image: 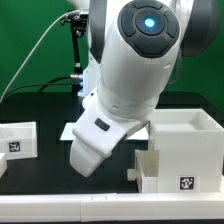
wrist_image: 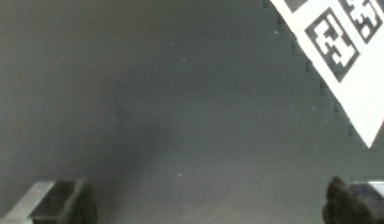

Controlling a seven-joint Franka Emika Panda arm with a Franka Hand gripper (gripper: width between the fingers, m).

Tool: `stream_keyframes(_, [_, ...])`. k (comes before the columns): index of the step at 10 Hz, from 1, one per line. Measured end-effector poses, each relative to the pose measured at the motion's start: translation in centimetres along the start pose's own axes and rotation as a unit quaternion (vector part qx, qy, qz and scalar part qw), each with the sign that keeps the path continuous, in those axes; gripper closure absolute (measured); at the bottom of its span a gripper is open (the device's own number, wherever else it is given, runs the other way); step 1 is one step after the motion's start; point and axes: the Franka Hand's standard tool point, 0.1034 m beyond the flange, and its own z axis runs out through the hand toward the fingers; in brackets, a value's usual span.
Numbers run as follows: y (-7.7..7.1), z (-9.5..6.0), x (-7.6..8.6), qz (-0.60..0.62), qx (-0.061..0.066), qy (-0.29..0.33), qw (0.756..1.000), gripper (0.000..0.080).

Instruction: Assemble drawer

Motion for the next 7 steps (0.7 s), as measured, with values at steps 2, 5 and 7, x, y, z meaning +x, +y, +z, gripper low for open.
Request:
stream_keyframes(2, [0.0,-0.1,-0.1,-0.015,0.0,0.001,1.0,0.0151])
stream_keyframes(5, [0.9,-1.6,-1.1,-0.085,-0.009,0.052,0.995,0.0151])
stream_keyframes(7, [1.6,-2.0,-1.7,-0.092,-0.023,0.084,0.992,0.0151])
